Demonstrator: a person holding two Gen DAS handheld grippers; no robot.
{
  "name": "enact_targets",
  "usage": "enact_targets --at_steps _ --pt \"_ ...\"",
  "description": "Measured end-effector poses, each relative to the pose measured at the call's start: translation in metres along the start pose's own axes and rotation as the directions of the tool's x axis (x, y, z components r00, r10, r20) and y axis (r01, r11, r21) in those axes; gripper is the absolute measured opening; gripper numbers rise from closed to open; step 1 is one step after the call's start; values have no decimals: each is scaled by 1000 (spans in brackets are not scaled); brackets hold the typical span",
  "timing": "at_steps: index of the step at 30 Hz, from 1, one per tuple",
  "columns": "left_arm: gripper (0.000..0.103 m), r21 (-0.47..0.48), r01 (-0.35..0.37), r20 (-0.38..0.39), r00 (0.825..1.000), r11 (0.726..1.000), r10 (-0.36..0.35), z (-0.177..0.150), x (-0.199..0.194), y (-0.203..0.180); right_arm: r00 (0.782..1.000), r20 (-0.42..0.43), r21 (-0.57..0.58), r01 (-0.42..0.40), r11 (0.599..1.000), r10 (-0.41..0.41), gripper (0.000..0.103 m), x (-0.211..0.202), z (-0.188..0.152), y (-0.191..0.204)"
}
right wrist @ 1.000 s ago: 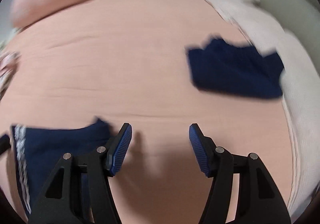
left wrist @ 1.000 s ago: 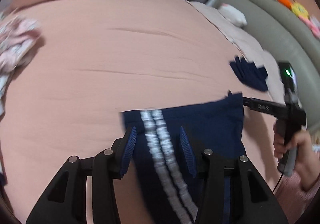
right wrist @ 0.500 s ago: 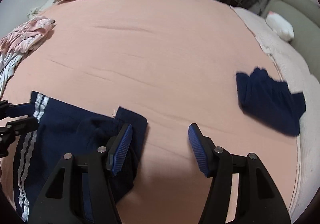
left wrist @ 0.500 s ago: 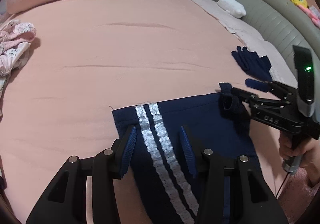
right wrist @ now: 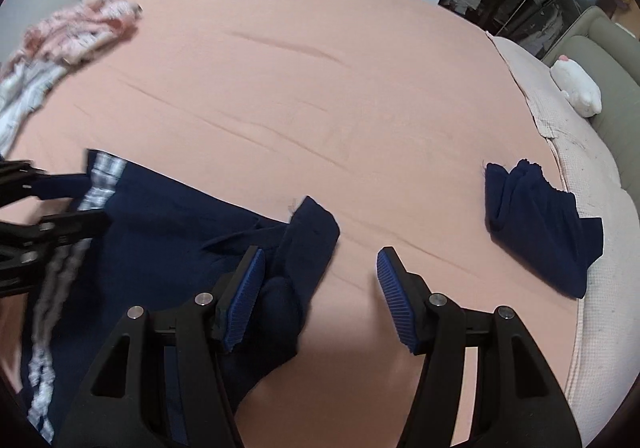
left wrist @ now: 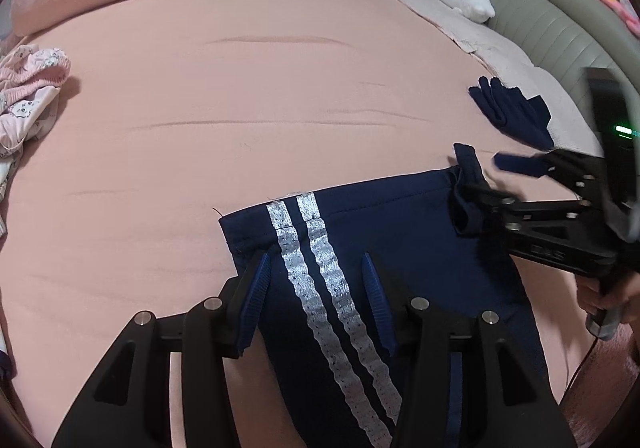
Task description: Fold clothes
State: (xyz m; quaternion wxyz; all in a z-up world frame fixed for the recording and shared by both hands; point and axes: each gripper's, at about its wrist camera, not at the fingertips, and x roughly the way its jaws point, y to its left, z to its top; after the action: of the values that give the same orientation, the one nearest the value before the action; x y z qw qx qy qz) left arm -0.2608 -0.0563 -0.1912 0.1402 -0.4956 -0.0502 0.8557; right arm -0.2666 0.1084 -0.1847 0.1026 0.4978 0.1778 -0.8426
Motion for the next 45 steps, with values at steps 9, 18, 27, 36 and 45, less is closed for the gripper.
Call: enact_targets --at_steps 9,18,27,36,45 --pt "50 38 -32 -27 999 999 33 -2 5 -4 998 -64 87 -5 996 11 63 14 -6 -40" --pt "51 39 -37 -25 999 999 38 -2 6 -6 997 -31 278 70 958 -64 53 -1 -28 -103" --pt "53 35 -32 -25 999 999 33 -3 5 -7 992 41 61 -125 990 123 55 -30 -34 -24" --pt "50 -66 -1 -9 1000 998 1 -1 -8 26 995 18 277 -102 955 101 64 -2 -44 -71" --pt "50 -164 22 47 999 986 -15 -1 -17 43 992 47 303 -127 944 119 64 -8 -31 -75"
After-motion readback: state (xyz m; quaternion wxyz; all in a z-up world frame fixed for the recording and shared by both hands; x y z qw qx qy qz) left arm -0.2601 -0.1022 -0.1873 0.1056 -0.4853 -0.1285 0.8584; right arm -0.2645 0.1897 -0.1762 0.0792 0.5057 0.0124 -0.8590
